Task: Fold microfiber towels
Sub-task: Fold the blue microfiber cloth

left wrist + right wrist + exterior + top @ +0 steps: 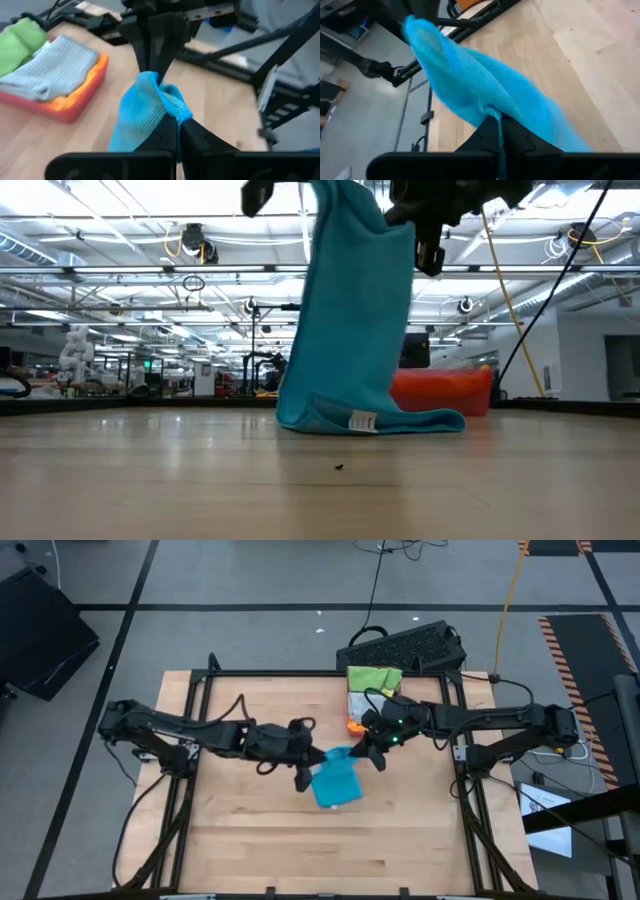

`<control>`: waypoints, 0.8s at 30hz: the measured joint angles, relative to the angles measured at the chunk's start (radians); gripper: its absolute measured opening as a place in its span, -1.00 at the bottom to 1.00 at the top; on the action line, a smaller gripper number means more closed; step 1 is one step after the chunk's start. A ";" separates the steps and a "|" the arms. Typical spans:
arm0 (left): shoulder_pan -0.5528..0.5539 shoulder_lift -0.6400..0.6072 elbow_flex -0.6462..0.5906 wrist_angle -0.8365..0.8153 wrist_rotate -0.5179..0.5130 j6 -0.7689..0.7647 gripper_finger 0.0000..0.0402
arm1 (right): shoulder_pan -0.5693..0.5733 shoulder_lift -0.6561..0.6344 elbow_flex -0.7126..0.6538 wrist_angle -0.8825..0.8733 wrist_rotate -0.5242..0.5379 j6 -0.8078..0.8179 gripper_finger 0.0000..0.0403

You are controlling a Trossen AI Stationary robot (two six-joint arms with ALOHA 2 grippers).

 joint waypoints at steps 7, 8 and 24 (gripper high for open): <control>-0.015 0.036 -0.002 -0.182 -0.046 -0.001 -0.98 | -0.010 0.014 -0.105 0.050 0.021 -0.039 -1.00; -0.012 0.037 -0.002 -0.196 -0.040 0.001 -0.98 | -0.013 0.016 -0.121 0.069 0.022 -0.039 -1.00; 0.128 0.026 -0.001 -0.112 -0.271 0.131 -0.98 | -0.197 0.016 -0.151 0.358 0.104 -0.106 -1.00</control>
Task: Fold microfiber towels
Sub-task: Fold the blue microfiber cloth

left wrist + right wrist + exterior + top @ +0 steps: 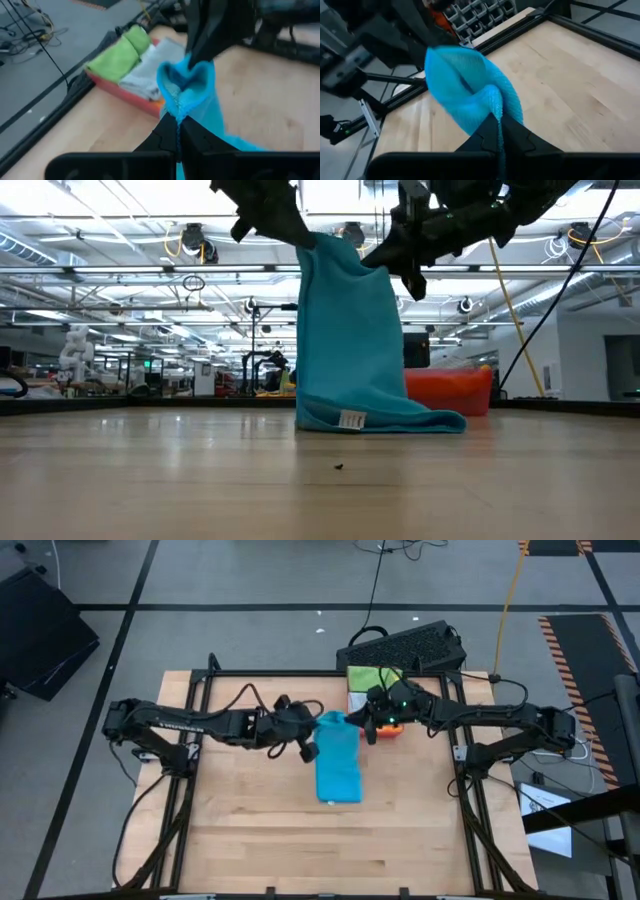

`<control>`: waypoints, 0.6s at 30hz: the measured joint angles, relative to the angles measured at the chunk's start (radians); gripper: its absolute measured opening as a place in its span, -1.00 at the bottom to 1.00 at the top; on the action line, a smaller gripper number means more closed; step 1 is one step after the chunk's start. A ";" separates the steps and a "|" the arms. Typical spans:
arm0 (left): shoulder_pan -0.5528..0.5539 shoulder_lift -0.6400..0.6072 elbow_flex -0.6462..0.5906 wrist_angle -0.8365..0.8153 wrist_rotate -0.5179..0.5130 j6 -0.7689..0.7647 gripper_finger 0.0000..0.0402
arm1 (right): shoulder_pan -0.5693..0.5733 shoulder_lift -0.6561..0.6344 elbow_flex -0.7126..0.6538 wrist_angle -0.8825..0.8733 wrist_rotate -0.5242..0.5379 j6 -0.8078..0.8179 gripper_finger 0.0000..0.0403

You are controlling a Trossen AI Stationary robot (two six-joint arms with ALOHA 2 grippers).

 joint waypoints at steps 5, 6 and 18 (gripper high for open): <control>-0.024 -0.006 0.002 -0.008 0.025 -0.003 -0.98 | 0.009 0.006 0.000 -0.018 -0.029 -0.037 -1.00; -0.031 -0.005 0.001 -0.030 0.026 -0.002 -0.98 | 0.017 0.011 -0.002 -0.018 -0.029 -0.048 -1.00; -0.116 0.025 -0.001 -0.039 0.285 -0.080 -0.98 | 0.072 -0.019 -0.062 0.004 -0.186 0.135 -1.00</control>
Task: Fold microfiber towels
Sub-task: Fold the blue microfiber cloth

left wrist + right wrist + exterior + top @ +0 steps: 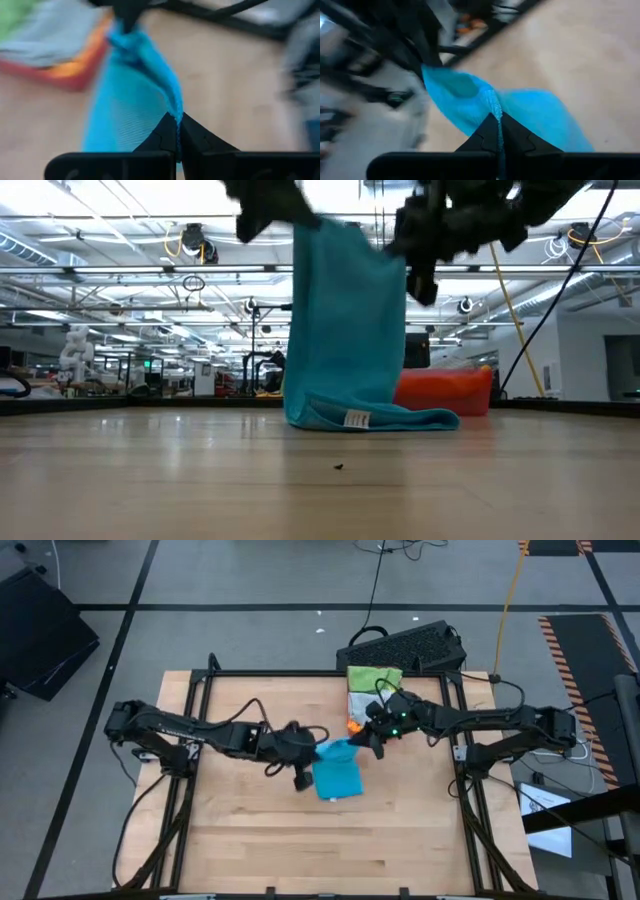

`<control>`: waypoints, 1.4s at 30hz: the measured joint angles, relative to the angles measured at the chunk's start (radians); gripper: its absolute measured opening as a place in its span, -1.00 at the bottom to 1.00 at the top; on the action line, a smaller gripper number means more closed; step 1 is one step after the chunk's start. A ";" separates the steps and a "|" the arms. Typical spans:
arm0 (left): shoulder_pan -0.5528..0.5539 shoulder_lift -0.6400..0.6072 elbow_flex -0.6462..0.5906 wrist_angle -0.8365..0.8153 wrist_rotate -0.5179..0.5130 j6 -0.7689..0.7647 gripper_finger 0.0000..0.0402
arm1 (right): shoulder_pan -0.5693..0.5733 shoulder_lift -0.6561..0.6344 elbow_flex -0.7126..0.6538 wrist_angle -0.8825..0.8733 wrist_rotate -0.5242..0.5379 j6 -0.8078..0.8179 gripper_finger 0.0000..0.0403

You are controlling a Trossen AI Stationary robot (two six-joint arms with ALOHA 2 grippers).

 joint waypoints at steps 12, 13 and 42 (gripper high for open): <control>-0.241 -0.019 0.221 0.140 0.063 -0.160 -0.99 | 0.417 -0.172 0.227 -0.184 0.201 0.418 -1.00; -0.254 -0.018 0.236 0.138 0.063 -0.163 -0.99 | 0.458 -0.162 0.261 -0.195 0.227 0.450 -1.00; 0.029 -0.017 -0.151 0.286 -0.210 -0.084 -0.98 | 0.033 -0.087 -0.060 -0.103 0.283 0.049 -1.00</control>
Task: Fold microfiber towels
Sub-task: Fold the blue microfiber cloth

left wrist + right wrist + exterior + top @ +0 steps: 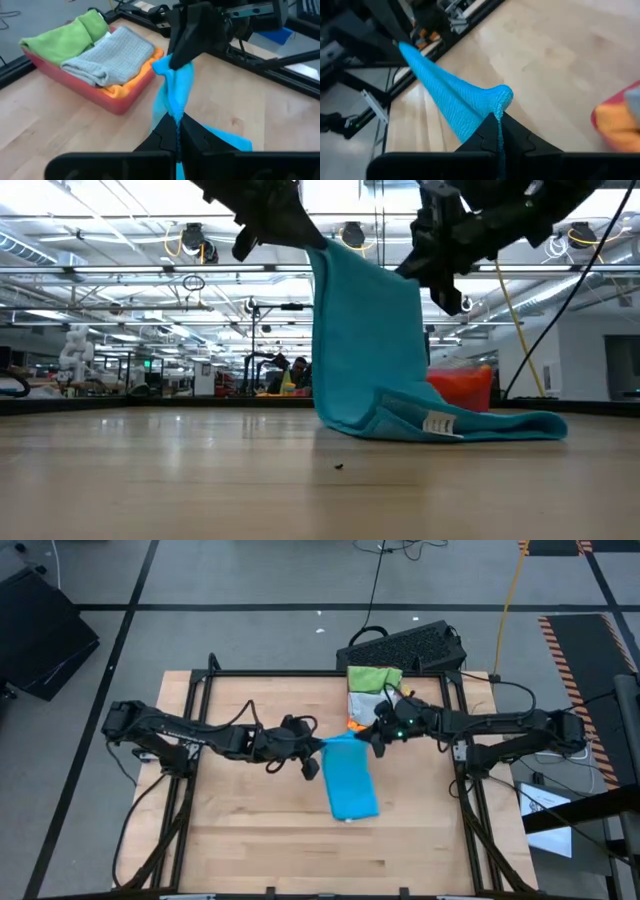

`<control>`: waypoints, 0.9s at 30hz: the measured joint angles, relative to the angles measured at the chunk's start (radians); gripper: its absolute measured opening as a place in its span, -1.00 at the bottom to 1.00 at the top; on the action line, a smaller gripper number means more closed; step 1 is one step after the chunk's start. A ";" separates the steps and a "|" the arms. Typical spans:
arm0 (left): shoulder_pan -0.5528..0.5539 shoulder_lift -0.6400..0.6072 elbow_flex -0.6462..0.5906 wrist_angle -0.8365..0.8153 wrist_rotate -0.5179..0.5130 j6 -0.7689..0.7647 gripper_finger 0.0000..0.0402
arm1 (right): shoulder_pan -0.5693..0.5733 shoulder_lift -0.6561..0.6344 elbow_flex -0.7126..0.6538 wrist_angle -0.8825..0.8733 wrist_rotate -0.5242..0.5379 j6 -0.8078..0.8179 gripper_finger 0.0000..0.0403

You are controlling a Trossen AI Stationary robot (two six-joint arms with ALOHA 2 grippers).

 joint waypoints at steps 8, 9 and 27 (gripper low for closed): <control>-0.006 0.032 -0.001 -0.014 0.089 0.002 -0.98 | 0.043 0.000 -0.142 0.119 -0.025 0.065 -1.00; -0.008 0.046 -0.002 -0.012 0.114 0.005 -0.98 | 0.048 0.000 -0.157 0.136 -0.025 0.082 -1.00; -0.097 0.251 0.000 0.075 0.212 -0.047 -0.96 | 0.198 0.026 -0.263 0.194 -0.076 0.173 -1.00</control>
